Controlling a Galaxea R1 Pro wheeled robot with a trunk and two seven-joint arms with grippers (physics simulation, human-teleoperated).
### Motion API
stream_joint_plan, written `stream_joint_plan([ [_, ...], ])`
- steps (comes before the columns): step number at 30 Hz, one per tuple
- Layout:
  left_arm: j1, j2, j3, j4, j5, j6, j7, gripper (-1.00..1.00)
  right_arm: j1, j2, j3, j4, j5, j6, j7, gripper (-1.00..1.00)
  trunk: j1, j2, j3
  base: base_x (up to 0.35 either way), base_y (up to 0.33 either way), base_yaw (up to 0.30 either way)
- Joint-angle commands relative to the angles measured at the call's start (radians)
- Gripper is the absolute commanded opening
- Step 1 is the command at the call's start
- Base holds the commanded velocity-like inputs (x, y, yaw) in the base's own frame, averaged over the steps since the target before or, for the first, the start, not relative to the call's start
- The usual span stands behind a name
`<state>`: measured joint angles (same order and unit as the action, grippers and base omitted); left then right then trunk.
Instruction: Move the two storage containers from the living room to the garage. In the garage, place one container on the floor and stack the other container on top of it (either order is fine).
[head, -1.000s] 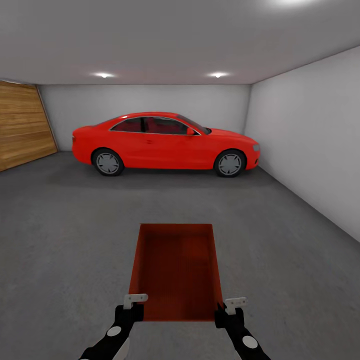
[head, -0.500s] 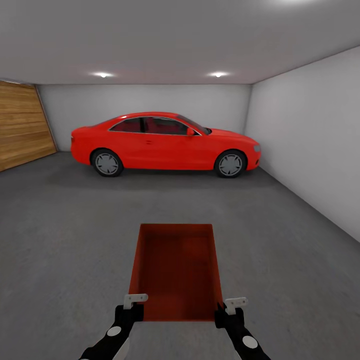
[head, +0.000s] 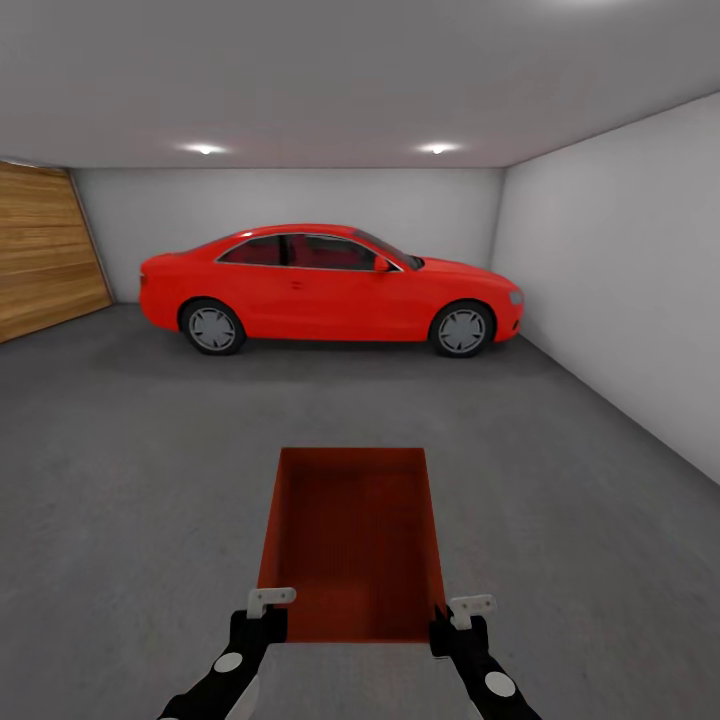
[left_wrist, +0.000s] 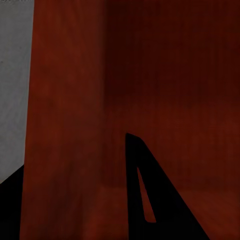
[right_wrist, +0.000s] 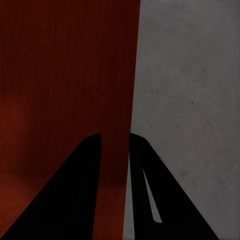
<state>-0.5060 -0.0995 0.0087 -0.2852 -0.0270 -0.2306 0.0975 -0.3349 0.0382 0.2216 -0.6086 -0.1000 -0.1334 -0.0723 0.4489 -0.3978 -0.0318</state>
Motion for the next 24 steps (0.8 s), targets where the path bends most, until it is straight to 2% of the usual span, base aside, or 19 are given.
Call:
stream_joint_plan([
  [1,-0.002,0.012,0.018,-0.002,-0.004,-0.004,0.053,-1.0,-0.001,-0.001,0.011,0.001,-0.01,-0.003,0.029,-1.0,0.001,-0.002,-0.002,0.314,0.0,0.0],
  [6,-0.002,0.012,0.018,-0.002,-0.004,-0.004,0.053,-1.0,-0.001,-0.001,0.012,0.001,-0.01,-0.003,0.029,-1.0,0.001,-0.002,-0.002,0.261,0.0,0.0],
  [18,-0.002,0.012,0.017,-0.002,-0.004,-0.004,0.053,-1.0,-0.001,-0.001,0.012,0.002,-0.01,-0.003,0.029,-1.0,0.001,-0.002,-0.002,0.021,0.0,0.0],
  [24,-0.002,0.012,0.017,-0.002,-0.004,-0.004,0.053,-1.0,-0.001,-0.001,0.012,0.002,-0.01,-0.003,0.029,-1.0,0.001,-0.002,-0.002,0.218,0.0,0.0],
])
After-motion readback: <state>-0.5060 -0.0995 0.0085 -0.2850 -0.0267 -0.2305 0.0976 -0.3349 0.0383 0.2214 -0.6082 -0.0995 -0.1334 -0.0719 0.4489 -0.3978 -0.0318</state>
